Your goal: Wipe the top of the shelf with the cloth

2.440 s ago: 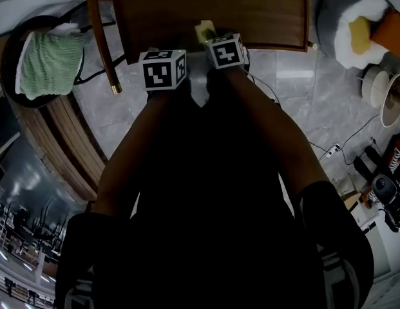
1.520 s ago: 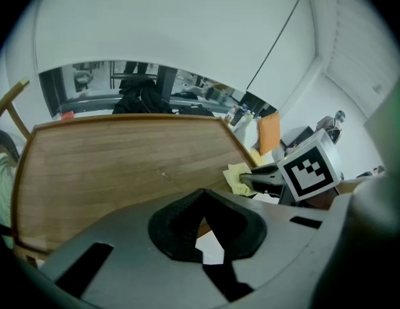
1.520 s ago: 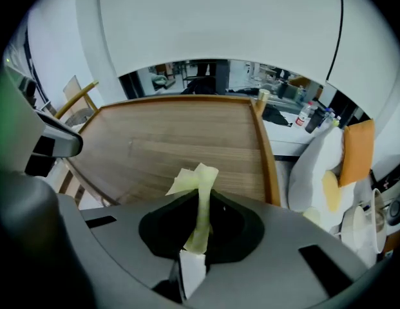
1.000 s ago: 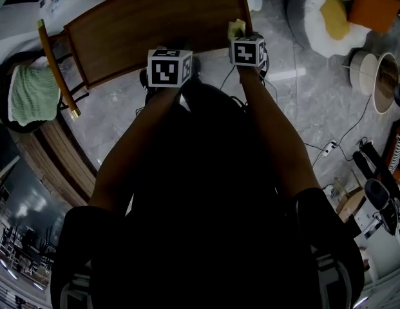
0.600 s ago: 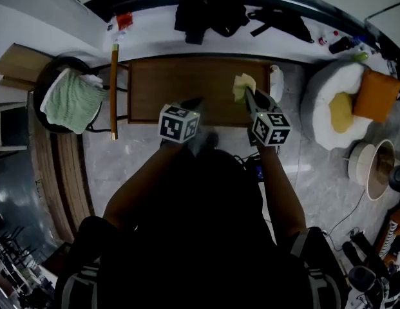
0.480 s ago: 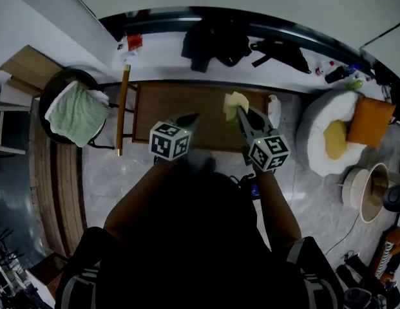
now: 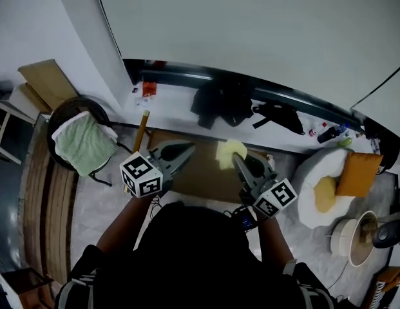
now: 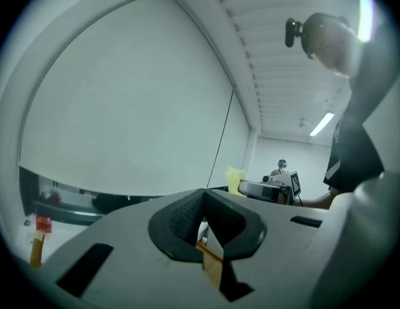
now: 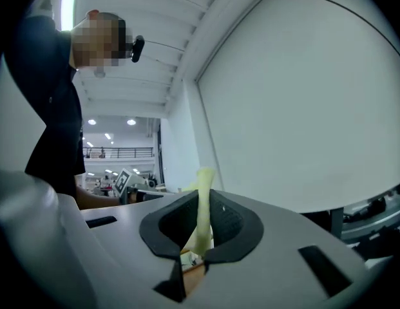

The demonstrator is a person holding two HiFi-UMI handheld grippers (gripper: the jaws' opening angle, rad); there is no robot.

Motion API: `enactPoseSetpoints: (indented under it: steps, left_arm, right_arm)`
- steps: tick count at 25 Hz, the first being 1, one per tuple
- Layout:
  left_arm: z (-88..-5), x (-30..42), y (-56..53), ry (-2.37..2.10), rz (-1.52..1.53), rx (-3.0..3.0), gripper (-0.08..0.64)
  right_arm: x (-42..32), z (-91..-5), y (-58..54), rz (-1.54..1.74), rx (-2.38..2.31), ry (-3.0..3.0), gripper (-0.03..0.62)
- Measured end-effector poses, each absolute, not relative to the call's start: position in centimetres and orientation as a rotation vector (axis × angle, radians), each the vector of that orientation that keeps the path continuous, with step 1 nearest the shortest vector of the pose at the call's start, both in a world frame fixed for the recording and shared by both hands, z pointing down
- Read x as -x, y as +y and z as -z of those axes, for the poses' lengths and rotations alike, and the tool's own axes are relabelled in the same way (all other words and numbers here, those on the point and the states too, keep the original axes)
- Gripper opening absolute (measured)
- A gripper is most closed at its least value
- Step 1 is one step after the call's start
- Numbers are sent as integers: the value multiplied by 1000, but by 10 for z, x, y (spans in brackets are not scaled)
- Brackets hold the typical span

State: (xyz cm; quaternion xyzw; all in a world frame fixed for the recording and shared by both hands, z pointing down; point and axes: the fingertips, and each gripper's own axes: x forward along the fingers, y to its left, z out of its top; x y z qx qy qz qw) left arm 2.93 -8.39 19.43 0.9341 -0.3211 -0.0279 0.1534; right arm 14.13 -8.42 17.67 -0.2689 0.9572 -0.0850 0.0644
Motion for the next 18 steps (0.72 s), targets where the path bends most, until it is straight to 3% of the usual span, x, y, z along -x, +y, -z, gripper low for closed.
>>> enactPoseSetpoints:
  steps: [18]
  left_arm:
    - [-170,88,-81,-950,272,-2654,11]
  right_arm:
    - [16,-132,-109,84,360,3009,43]
